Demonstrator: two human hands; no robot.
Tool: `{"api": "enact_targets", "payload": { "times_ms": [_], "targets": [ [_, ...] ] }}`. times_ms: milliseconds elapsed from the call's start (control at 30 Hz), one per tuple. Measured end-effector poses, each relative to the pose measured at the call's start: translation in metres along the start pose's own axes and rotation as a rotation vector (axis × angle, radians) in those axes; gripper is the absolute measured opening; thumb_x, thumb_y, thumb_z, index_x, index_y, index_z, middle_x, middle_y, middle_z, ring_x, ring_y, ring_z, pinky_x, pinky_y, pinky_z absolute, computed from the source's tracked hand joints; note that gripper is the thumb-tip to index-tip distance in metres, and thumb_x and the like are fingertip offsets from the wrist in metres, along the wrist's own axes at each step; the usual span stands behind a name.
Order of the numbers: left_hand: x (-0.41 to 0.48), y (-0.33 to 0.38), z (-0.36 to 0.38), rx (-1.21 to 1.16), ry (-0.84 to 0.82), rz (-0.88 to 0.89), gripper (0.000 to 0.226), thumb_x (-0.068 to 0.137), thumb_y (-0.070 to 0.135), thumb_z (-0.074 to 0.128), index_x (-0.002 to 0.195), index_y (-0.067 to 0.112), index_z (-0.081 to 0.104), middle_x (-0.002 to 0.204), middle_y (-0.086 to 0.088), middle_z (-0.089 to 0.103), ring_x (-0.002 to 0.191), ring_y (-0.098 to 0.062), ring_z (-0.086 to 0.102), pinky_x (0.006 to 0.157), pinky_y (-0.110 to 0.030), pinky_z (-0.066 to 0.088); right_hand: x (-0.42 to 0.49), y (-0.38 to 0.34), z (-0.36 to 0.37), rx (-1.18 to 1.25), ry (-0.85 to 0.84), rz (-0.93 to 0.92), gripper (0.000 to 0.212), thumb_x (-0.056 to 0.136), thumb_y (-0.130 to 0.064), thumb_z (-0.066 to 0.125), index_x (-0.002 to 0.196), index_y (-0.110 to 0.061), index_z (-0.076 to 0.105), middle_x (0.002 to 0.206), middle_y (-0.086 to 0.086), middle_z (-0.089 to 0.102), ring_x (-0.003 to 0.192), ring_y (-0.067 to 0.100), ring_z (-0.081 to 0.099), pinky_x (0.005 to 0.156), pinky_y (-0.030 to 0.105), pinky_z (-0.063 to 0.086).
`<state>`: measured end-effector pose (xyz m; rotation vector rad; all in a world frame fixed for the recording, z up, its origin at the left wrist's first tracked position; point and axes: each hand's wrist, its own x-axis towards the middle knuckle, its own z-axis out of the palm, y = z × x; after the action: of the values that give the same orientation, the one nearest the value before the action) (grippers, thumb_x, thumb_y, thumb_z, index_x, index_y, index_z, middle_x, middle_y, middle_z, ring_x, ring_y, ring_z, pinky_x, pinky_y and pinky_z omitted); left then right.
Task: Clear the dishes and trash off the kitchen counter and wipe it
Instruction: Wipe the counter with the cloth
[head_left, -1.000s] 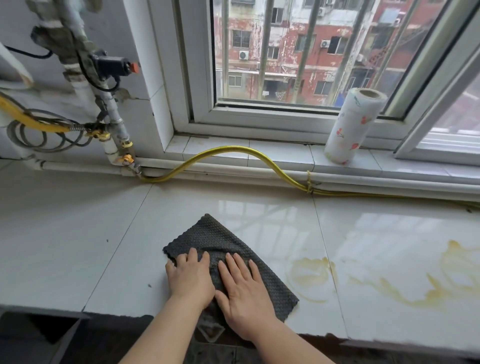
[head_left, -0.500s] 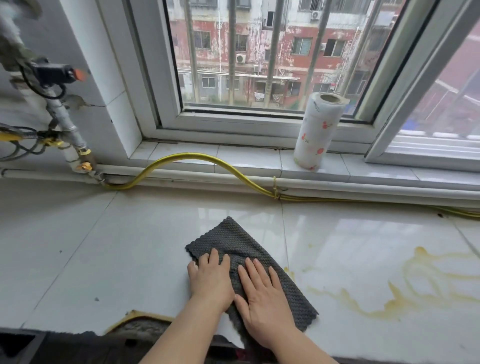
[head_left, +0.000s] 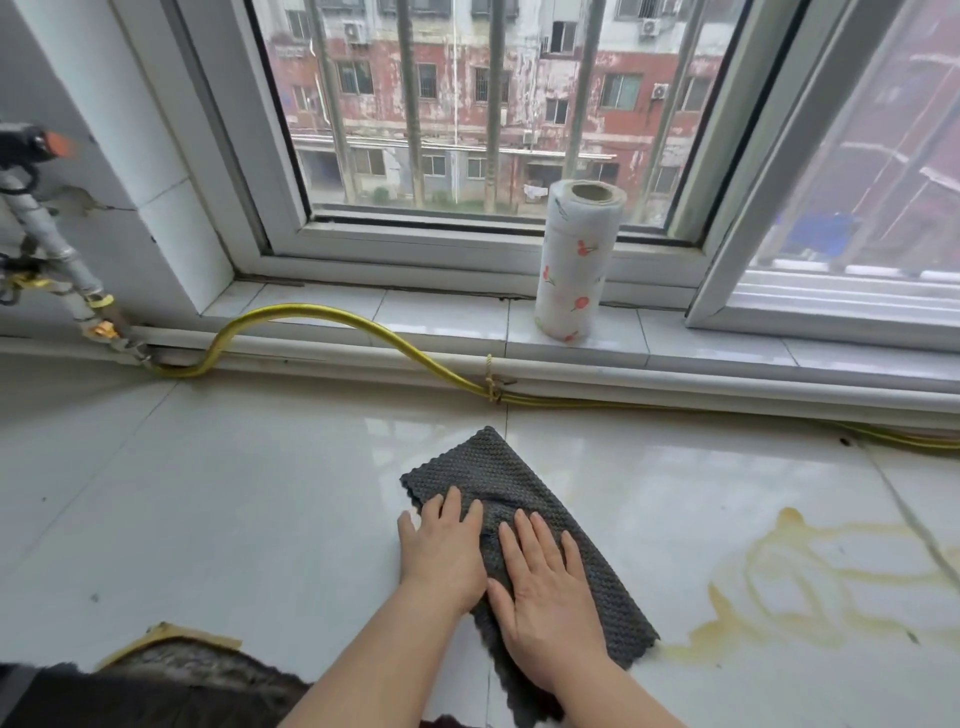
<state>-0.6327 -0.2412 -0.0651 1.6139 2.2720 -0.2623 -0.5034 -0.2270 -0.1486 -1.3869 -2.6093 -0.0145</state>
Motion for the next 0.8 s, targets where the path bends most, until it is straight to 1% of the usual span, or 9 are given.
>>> {"api": "enact_targets", "payload": {
  "times_ms": [133,267,333,400,467,567,633,700,800],
  "targets": [
    [-0.007,0.002,0.005,-0.025,-0.006,-0.01,0.067,0.096,0.029,0.043,0.153,0.025,0.007,0.162,-0.005,-0.003,0.148,-0.024,0.0,0.118,-0.049,0.009,-0.001,0.001,0.001,0.031,-0.017,-0.003,0.058,0.086,-0.05,0.04,0.127,-0.016,0.061,0.137,0.004,0.055,0.132,0.017,0.034,0.109,0.041,0.013],
    [0.003,-0.002,0.002,-0.037,-0.014,0.004,0.068,0.095,0.026,0.042,0.153,0.025,0.007,0.162,-0.004,-0.005,0.149,-0.022,-0.002,0.118,-0.047,0.007,0.002,-0.002,0.002,0.059,-0.048,0.021,0.06,0.081,-0.052,0.041,0.124,-0.017,0.065,0.135,0.004,0.057,0.13,0.017,0.036,0.11,0.039,0.011],
    [0.015,-0.003,-0.004,-0.057,-0.028,0.03,0.07,0.092,0.021,0.043,0.153,0.025,0.008,0.162,-0.002,-0.005,0.149,-0.021,-0.003,0.119,-0.047,0.006,0.007,-0.003,0.0,0.081,-0.041,0.046,0.057,0.085,-0.052,0.038,0.121,-0.019,0.067,0.132,0.002,0.06,0.128,0.016,0.038,0.109,0.036,0.01],
    [0.029,-0.003,-0.01,-0.07,-0.048,0.077,0.072,0.089,0.017,0.043,0.153,0.025,0.009,0.162,-0.001,-0.005,0.149,-0.02,-0.004,0.119,-0.047,0.005,0.013,-0.005,-0.003,0.11,-0.049,0.095,0.061,0.095,-0.052,0.022,0.119,-0.02,0.068,0.13,0.001,0.062,0.127,0.014,0.038,0.11,0.034,0.009],
    [0.044,-0.001,-0.016,-0.064,-0.066,0.131,0.072,0.088,0.015,0.042,0.153,0.026,0.01,0.162,0.0,-0.005,0.149,-0.02,-0.005,0.12,-0.047,0.004,0.02,-0.004,0.002,0.102,-0.025,0.147,0.072,0.096,-0.052,0.008,0.12,-0.018,0.067,0.131,0.003,0.061,0.135,0.016,0.03,0.11,0.035,0.008],
    [0.069,0.007,-0.022,-0.049,-0.066,0.187,0.071,0.089,0.016,0.04,0.153,0.025,0.009,0.162,-0.001,-0.005,0.149,-0.02,-0.006,0.12,-0.047,0.004,0.036,0.005,0.011,0.092,0.014,0.199,0.067,0.096,-0.052,0.008,0.128,-0.015,0.055,0.135,0.007,0.057,0.147,0.011,0.003,0.112,0.038,0.009],
    [0.083,0.011,-0.026,-0.031,-0.063,0.215,0.072,0.09,0.016,0.04,0.153,0.024,0.007,0.162,-0.002,-0.006,0.149,-0.021,-0.007,0.12,-0.047,0.003,0.049,0.011,0.015,0.068,0.019,0.233,0.063,0.096,-0.052,0.009,0.131,-0.015,0.046,0.137,0.007,0.055,0.147,0.011,-0.006,0.112,0.04,0.009],
    [0.098,0.013,-0.03,-0.016,-0.06,0.245,0.072,0.091,0.016,0.041,0.154,0.024,0.006,0.162,-0.002,-0.005,0.149,-0.021,-0.008,0.12,-0.047,0.003,0.064,0.015,0.016,0.042,0.01,0.257,0.062,0.097,-0.05,0.01,0.132,-0.015,0.048,0.137,0.008,0.055,0.148,0.016,0.004,0.111,0.04,0.008],
    [0.114,0.014,-0.035,-0.013,-0.045,0.283,0.071,0.091,0.015,0.041,0.153,0.024,0.008,0.162,-0.003,-0.002,0.149,-0.021,-0.006,0.12,-0.047,0.003,0.077,0.019,0.012,0.003,-0.031,0.291,0.061,0.097,-0.048,0.018,0.129,-0.016,0.058,0.135,0.006,0.057,0.134,0.02,0.031,0.111,0.039,0.007]
  ]
}}
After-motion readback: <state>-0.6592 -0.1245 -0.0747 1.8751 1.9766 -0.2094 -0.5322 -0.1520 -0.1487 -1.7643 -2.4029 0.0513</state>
